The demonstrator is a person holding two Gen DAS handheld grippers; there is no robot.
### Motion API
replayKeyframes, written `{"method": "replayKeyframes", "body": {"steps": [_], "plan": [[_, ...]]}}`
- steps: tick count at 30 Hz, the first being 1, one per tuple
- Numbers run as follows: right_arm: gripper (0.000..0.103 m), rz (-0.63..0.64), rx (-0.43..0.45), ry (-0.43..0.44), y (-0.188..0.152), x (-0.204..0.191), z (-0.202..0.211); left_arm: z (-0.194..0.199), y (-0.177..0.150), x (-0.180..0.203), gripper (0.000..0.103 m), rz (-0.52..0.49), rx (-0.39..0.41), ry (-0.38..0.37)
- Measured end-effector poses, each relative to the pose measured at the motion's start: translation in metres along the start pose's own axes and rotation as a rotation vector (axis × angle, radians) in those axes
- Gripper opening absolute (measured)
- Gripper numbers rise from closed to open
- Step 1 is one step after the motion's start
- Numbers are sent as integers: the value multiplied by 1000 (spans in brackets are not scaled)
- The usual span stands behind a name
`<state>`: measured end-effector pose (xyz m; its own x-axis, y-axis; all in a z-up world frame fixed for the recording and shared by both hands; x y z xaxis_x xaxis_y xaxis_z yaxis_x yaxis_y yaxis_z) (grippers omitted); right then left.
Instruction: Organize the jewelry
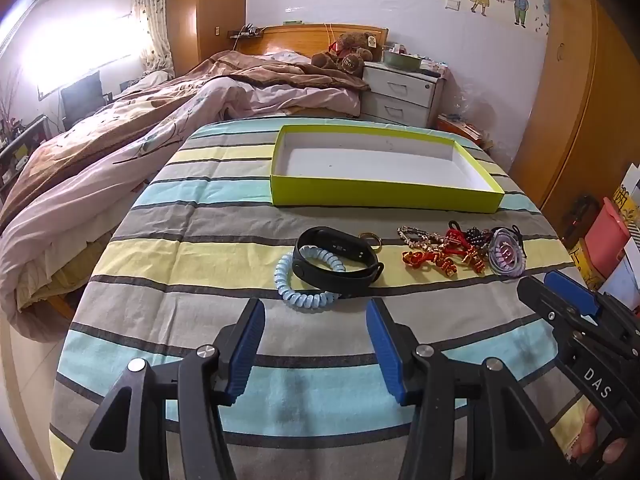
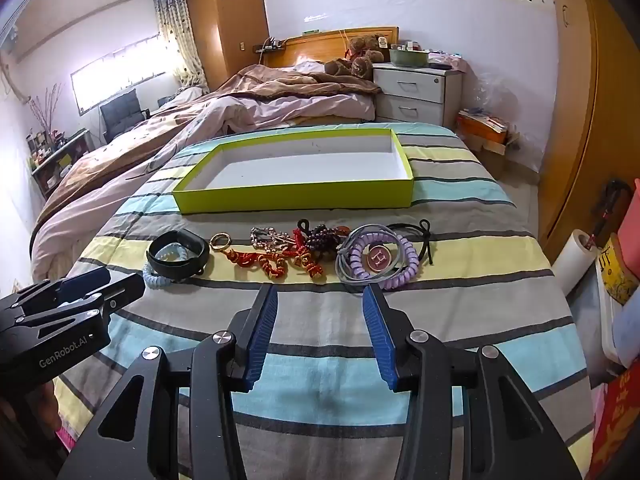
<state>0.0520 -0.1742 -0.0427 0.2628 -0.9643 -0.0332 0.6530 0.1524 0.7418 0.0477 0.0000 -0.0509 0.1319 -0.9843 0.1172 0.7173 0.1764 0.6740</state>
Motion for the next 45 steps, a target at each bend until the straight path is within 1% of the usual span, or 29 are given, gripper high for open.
{"method": "replayKeyframes", "body": {"steps": [5, 9, 10, 12, 17, 45], "plan": [[45, 1, 4, 5, -3, -2, 2, 2, 2, 4, 52, -9, 6, 15], [45, 1, -2, 1, 2, 2, 1, -1, 3, 6, 52, -10, 4, 23], [45, -9, 12, -10, 0, 4, 4, -2, 3, 8, 52, -11, 3, 26], [45, -5, 11, -7, 2, 4, 4, -1, 2, 3, 52, -2, 2, 11], [45, -6, 14, -8, 1, 3, 4, 4, 0, -1, 52, -4, 7, 15], [45, -10, 17, -12, 2, 5, 7, 6, 1, 4, 52, -14, 10, 21]]}}
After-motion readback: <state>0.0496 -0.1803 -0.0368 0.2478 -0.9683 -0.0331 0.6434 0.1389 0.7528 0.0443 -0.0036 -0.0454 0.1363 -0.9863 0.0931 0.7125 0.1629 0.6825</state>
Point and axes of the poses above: each gripper's, at about its wrist camera, not at the fingertips, and z roughly against the way its jaws point, x to its right, y to its top, the point moved 7 cm from there along -z, roughly the way its jaws point, and after that the axes turned 6 degrees about z, right-handed, at the moved point
